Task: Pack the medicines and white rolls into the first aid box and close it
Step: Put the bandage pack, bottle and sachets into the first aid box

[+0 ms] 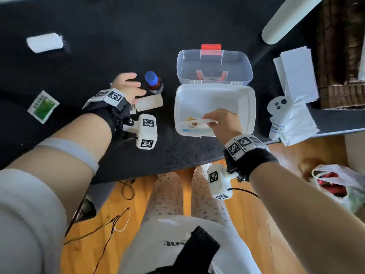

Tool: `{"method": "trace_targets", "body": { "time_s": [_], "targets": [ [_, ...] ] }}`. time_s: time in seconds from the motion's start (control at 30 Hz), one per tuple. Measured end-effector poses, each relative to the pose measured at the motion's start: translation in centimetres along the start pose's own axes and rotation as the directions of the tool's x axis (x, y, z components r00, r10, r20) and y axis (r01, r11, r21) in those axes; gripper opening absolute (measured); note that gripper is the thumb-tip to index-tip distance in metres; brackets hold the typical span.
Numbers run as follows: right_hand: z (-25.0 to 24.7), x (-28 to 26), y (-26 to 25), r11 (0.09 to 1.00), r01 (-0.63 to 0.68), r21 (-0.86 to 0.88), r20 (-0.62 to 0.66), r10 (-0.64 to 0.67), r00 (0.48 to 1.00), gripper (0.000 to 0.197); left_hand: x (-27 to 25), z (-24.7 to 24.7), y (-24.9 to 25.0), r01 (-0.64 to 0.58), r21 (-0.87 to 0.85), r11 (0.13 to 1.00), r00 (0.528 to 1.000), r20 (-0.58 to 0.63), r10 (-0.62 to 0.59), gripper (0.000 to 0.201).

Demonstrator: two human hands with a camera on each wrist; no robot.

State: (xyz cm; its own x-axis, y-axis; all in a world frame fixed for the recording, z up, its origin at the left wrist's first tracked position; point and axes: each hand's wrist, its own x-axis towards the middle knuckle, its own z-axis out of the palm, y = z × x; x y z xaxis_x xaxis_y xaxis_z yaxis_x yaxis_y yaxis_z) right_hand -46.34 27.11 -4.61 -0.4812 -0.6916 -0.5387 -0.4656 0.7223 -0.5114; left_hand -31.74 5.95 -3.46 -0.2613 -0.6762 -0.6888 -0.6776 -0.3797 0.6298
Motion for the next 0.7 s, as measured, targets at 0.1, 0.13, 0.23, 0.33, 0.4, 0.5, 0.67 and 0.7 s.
{"method": "trace_targets", "body": {
  "time_s": [0.1,0.13,0.23,0.33,0.4,0.5,0.67,0.7],
  "targets": [
    [0.0,0.3,0.4,1.000,0.016,0.009,0.017,-0.016,1.000,0.026,1.6,1.2,0.6,-0.137,0.118,0.984,0.989,-0.033,0.142,0.060],
    [0.1,0.3,0.6,0.999,0.025,0.020,0.018,-0.026,1.000,0.025,1.8,1.7,0.6,-0.182,0.185,0.966,0.981,-0.031,0.190,0.057],
    [0.3,0.3,1.0,0.997,0.044,0.070,0.008,-0.045,0.999,0.023,2.1,2.7,0.4,-0.309,0.413,0.857,0.941,0.000,0.339,0.045],
    [0.4,-0.1,1.3,0.995,0.047,0.092,0.028,-0.050,0.998,0.023,2.4,2.9,0.4,-0.345,0.550,0.760,0.906,-0.015,0.422,0.039],
    [0.2,-0.4,1.4,0.994,0.040,0.104,0.043,-0.045,0.998,0.025,2.5,2.8,0.5,-0.346,0.552,0.759,0.891,-0.061,0.450,0.036],
    [-0.1,-0.7,1.4,0.994,0.038,0.105,0.068,-0.045,0.997,0.027,1.9,2.2,1.3,-0.381,0.478,0.791,0.856,-0.141,0.498,0.036],
    [-0.7,-1.2,1.1,0.989,0.001,0.147,0.104,-0.017,0.994,0.031,-1.7,2.2,4.6,-0.591,0.310,0.744,0.715,-0.226,0.662,0.039],
    [-0.9,-1.3,1.1,0.985,-0.013,0.171,0.122,-0.008,0.993,0.032,-2.6,2.4,5.1,-0.622,0.295,0.725,0.688,-0.237,0.686,0.040]
  ]
}}
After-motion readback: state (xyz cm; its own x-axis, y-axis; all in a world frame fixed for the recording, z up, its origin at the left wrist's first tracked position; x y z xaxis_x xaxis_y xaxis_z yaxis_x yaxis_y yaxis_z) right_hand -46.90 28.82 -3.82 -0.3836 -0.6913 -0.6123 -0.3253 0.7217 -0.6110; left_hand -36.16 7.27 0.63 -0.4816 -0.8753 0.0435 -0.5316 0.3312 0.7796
